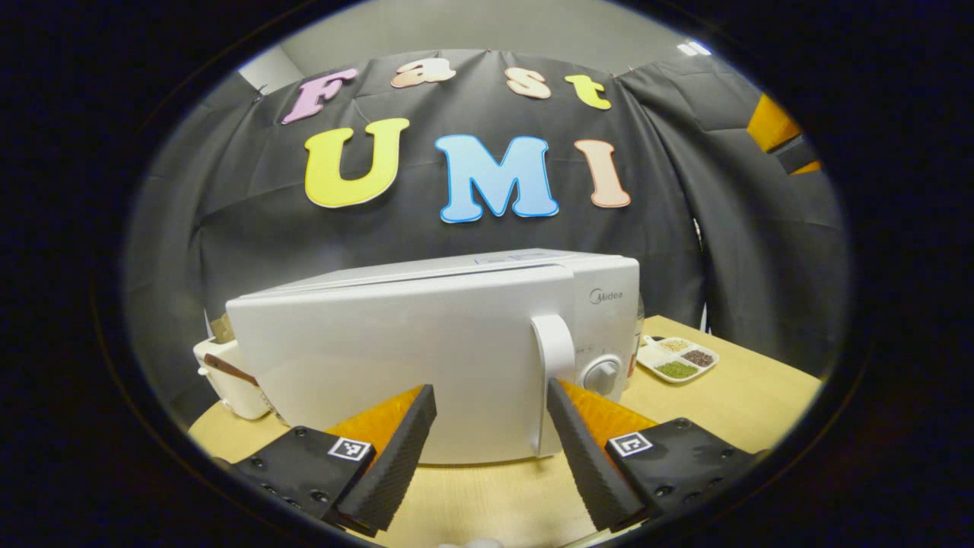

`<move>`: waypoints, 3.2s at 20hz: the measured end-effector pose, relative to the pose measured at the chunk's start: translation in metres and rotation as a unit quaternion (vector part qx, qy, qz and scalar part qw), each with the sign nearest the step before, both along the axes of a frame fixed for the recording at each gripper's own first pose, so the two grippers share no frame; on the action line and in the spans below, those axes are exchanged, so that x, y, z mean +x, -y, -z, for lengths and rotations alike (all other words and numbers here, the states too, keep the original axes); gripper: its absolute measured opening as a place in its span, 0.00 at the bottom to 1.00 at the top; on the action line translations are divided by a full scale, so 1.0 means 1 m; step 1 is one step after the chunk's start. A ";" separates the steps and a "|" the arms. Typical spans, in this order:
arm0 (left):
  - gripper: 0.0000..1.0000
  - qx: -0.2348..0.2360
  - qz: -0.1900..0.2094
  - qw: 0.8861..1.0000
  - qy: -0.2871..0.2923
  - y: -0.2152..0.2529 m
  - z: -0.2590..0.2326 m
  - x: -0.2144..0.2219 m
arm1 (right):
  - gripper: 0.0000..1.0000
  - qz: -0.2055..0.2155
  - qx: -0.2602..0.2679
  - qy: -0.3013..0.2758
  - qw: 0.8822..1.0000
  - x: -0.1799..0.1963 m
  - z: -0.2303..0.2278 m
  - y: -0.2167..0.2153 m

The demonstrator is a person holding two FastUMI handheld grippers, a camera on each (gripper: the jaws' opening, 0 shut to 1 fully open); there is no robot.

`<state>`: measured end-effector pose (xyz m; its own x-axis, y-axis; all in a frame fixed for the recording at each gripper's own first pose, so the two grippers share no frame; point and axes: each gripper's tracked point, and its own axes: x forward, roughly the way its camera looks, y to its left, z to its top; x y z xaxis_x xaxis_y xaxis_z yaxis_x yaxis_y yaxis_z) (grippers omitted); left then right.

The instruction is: Open the microwave oven with the left hand, put the food in, and close the microwave oven.

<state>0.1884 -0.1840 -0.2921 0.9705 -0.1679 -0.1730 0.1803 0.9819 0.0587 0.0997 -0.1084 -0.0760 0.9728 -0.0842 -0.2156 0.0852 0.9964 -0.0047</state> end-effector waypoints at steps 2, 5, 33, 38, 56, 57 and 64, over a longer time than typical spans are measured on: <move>0.99 0.007 -0.005 1.000 0.002 0.000 0.000 0.000 | 0.98 0.000 -0.003 -0.003 1.000 0.001 0.002 0.002; 0.95 0.007 -0.023 1.000 -0.002 -0.002 0.002 -0.001 | 0.98 0.000 -0.003 -0.004 1.000 0.001 0.001 0.004; 0.99 -0.005 -0.087 0.994 0.062 -0.148 -0.245 -0.156 | 0.98 -0.063 0.003 0.052 0.997 -0.083 -0.047 -0.052; 0.97 -0.023 -0.102 0.991 0.078 -0.181 -0.290 -0.180 | 0.98 -0.056 -0.004 0.070 0.996 -0.089 -0.062 -0.060; 0.97 -0.039 -0.096 0.990 0.093 -0.191 -0.319 -0.217 | 0.98 -0.043 -0.007 0.092 0.995 -0.118 -0.086 -0.058; 0.98 -0.037 -0.096 0.990 0.093 -0.193 -0.319 -0.218 | 0.97 -0.041 -0.006 0.094 0.995 -0.119 -0.088 -0.058; 0.99 -0.034 -0.100 0.990 0.092 -0.195 -0.319 -0.228 | 0.97 -0.046 0.002 0.095 0.994 -0.121 -0.089 -0.066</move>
<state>-0.0392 0.0109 0.0270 0.9995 0.0260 0.0150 -0.0261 0.9996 0.0056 -0.0213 -0.0422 0.0127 0.9996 0.0085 -0.0270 -0.0083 0.9999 0.0075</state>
